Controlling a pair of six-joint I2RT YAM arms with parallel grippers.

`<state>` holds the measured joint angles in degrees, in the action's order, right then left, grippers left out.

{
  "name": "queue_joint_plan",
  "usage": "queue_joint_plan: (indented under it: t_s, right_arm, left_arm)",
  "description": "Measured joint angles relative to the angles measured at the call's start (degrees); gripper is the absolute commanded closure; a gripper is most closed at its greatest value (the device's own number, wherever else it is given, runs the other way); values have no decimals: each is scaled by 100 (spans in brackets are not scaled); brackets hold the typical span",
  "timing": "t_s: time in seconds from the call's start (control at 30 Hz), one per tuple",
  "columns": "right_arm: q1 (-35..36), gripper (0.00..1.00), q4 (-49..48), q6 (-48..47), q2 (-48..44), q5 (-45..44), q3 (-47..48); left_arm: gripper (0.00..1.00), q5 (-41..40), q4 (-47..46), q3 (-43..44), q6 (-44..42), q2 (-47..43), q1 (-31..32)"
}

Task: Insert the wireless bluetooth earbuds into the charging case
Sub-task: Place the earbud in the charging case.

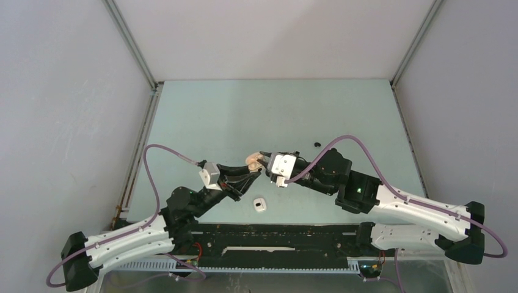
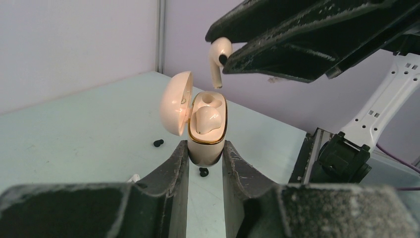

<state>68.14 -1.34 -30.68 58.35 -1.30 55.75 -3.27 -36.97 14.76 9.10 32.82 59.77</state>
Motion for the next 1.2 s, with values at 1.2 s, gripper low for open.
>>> queue_joint_plan:
  t_s: [1.2]
  right_arm:
    - [297, 91, -52, -859, 90, -96, -236]
  left_arm:
    - [100, 0, 133, -2, 55, -149, 15]
